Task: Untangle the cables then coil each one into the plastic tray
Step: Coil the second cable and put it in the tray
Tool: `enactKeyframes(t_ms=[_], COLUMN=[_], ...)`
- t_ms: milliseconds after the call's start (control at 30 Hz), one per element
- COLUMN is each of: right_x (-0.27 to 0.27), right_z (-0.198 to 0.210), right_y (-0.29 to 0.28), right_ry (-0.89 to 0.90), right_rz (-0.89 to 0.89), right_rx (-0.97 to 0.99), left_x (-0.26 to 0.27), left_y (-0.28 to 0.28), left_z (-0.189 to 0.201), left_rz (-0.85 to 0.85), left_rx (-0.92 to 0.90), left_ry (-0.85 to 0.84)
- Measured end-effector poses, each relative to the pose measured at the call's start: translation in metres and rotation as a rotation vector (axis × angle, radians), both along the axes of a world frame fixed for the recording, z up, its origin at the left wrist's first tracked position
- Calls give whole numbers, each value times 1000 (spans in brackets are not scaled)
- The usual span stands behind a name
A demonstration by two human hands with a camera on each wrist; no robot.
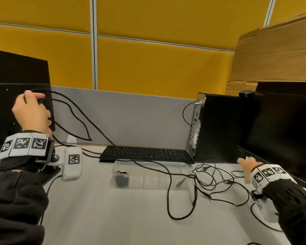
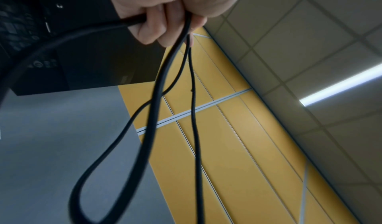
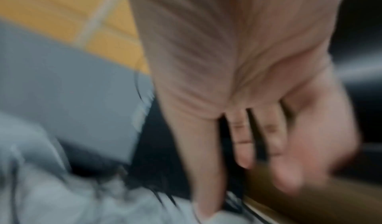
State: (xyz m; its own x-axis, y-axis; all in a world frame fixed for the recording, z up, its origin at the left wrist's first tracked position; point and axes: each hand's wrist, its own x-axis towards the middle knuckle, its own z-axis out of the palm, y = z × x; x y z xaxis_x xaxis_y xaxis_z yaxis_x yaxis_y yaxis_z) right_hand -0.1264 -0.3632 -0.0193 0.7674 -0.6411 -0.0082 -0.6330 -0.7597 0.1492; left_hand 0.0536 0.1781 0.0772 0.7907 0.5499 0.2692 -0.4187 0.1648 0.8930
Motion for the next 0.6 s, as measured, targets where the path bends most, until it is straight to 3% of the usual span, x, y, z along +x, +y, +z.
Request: enactKeyframes(t_ms=[133, 200, 300, 433, 533, 600], right_x=[26, 35, 38, 31, 21, 15], right_z=[18, 7, -7, -16, -23, -22], right_y=[80, 103, 108, 93, 88, 75], right_ry=[-52, 11, 39, -80, -274, -465], right_rz=[492, 645, 667, 667, 561, 443], right_rx=[208, 246, 268, 467, 706, 743], left_x=[-6, -9, -11, -11, -9, -9], left_y=[-21, -29, -29, -20, -20, -19], left_z=[-4, -6, -9, -11, -13, -15], left_rz=[-45, -92, -128, -128, -130, -113], left_rx=[93, 115, 117, 96, 99, 89], left_ry=[-53, -58, -71, -81, -80, -81])
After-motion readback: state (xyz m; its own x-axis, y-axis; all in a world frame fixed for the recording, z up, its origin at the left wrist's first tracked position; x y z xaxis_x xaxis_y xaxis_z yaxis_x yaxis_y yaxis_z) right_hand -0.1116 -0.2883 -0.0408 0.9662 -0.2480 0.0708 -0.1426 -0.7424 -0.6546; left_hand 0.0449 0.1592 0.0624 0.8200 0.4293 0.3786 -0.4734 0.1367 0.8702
